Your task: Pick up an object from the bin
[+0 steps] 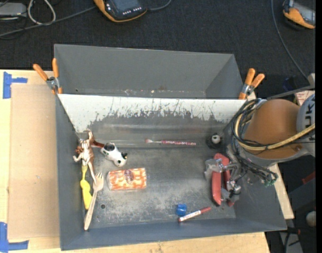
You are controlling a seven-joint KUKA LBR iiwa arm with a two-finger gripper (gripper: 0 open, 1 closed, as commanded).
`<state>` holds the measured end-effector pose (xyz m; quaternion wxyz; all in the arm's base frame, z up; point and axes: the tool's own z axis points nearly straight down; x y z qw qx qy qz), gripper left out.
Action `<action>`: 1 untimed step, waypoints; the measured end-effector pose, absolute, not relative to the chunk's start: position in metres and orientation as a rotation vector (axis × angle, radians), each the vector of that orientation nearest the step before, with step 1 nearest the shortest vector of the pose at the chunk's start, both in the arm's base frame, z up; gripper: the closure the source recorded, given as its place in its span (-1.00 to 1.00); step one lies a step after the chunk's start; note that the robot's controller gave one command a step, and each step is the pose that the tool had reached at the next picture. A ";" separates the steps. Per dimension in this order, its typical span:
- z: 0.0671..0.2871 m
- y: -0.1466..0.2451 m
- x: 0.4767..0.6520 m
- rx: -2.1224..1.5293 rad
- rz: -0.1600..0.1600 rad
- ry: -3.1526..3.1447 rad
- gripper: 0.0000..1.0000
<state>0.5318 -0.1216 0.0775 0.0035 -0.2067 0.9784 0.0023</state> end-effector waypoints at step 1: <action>0.140 -0.141 0.499 -0.701 0.020 3.061 1.00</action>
Offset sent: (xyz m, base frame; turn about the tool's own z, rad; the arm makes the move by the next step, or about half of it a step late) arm 0.0207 -0.0135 0.1710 -0.0060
